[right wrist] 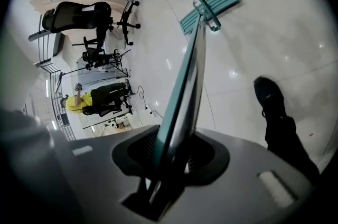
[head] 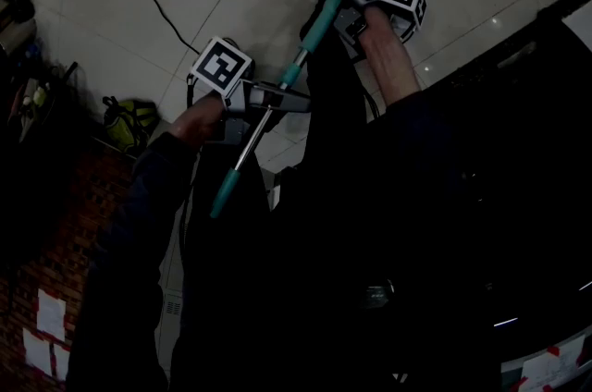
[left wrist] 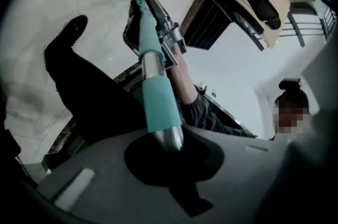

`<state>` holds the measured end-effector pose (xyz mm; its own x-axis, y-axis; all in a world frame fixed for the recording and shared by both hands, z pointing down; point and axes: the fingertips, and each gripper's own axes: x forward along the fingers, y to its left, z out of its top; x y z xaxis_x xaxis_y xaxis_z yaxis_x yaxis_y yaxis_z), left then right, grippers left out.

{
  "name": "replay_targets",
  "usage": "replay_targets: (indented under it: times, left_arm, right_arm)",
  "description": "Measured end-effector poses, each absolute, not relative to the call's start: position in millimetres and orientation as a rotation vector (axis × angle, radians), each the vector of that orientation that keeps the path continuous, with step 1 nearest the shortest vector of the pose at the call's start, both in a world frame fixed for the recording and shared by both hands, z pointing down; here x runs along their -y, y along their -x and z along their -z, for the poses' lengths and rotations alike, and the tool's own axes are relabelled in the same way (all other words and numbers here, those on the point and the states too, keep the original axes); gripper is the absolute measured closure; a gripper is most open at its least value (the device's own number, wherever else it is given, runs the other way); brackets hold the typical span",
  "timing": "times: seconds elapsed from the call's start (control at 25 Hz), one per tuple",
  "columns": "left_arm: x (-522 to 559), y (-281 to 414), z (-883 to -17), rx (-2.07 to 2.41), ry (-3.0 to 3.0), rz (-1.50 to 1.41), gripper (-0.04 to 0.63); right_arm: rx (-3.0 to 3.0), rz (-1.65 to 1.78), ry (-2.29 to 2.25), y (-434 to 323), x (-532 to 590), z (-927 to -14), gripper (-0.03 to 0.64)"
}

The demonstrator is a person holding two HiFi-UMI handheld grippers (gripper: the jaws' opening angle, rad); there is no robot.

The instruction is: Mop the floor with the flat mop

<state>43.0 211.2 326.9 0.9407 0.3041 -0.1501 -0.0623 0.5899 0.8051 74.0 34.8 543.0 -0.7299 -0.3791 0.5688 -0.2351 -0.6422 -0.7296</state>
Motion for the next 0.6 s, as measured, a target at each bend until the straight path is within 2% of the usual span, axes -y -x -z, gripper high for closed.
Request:
replay_targets:
  times: [0.36,0.6]
  left_arm:
    - [-120,-172,-367,-0.364,-0.966,-0.333,0.578]
    - [-121,-199,-378,-0.412,-1.031,-0.445,0.586]
  right_arm:
    - [-1.337,2.446,1.209,-209,78,-574,0.479]
    - [-1.409,2.45,1.226,-237,90,-574,0.479]
